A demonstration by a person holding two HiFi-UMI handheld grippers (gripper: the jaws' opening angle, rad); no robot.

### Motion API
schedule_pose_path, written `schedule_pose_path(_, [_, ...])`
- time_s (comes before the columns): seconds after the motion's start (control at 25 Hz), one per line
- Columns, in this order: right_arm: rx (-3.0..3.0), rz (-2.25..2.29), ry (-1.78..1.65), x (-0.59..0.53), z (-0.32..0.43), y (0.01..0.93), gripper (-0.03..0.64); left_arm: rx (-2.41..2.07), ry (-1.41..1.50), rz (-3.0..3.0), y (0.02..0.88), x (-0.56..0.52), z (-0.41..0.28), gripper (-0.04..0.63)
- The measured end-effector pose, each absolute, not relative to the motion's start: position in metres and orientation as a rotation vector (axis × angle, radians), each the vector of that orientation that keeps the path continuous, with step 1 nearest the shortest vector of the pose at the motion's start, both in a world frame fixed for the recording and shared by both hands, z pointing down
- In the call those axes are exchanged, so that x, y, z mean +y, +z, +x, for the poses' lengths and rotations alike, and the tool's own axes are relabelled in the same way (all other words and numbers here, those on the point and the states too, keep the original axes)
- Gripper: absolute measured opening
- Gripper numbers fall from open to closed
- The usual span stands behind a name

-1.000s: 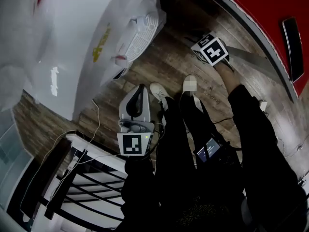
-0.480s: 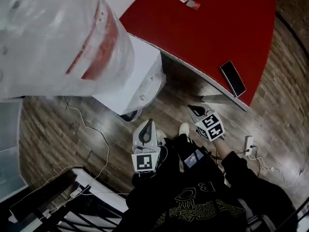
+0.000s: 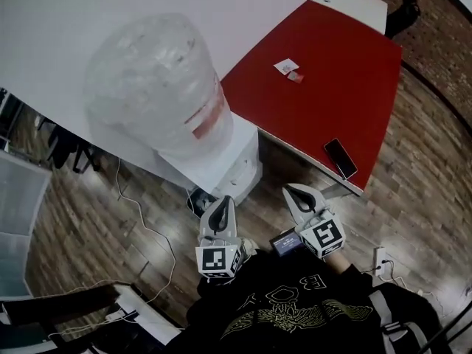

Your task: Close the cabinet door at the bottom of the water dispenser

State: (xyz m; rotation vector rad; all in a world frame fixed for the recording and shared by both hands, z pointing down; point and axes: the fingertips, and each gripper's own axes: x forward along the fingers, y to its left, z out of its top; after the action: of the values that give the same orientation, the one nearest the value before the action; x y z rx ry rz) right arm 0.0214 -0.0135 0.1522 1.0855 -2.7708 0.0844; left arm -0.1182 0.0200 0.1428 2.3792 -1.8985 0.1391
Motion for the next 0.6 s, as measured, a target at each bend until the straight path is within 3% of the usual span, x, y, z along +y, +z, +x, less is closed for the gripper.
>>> schedule_pose_path(0.6, [-2.786,1.306,0.042,-0.014,0.017,0.112,-0.001,-1.941,0.08,2.373,0.118,0.022,-0.126,0.008])
